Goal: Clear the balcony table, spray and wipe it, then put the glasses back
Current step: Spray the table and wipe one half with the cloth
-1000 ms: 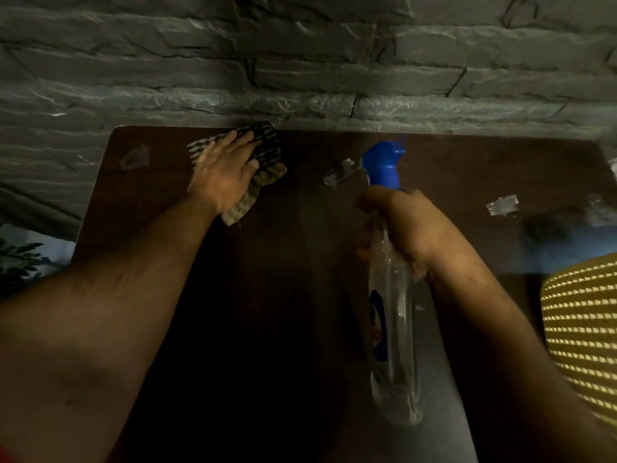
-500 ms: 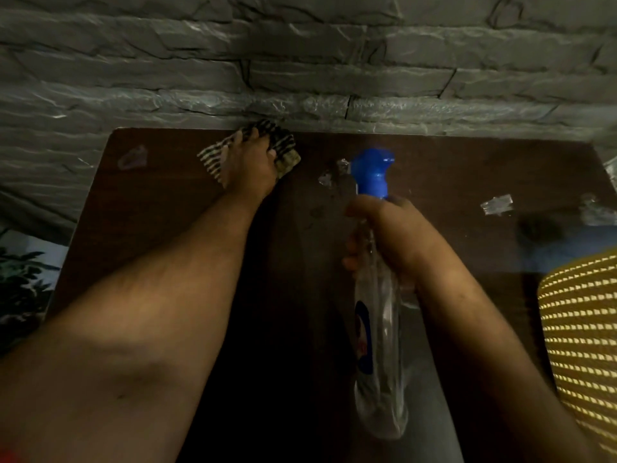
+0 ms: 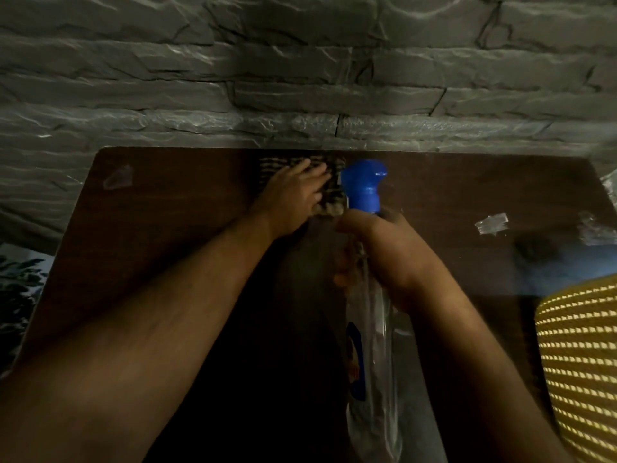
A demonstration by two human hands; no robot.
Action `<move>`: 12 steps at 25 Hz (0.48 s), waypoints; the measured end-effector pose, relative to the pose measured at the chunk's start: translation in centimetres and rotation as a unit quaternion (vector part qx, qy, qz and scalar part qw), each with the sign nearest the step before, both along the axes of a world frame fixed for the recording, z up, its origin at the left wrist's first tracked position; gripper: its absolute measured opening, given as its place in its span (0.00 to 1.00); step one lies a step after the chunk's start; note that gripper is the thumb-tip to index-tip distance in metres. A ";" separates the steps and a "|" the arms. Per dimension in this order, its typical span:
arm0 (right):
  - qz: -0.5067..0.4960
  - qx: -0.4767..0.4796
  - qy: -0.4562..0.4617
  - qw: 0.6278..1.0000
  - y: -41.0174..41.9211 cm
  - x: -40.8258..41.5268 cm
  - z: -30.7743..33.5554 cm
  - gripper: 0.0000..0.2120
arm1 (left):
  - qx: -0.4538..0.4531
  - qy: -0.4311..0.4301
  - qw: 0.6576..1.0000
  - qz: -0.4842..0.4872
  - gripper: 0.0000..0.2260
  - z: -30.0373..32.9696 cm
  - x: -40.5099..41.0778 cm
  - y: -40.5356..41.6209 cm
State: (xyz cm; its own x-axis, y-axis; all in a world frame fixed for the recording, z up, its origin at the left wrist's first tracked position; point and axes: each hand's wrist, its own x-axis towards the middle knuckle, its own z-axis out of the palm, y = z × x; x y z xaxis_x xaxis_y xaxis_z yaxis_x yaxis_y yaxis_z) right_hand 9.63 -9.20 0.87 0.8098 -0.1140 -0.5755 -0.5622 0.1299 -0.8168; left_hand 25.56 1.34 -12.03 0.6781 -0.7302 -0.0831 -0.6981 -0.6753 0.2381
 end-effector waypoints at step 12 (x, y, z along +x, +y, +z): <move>-0.008 0.042 0.037 0.998 -1.1 -1.0 -0.2 0.06 | -0.001 -0.012 0.998 -0.063 0.22 -2.4 1.0 3.0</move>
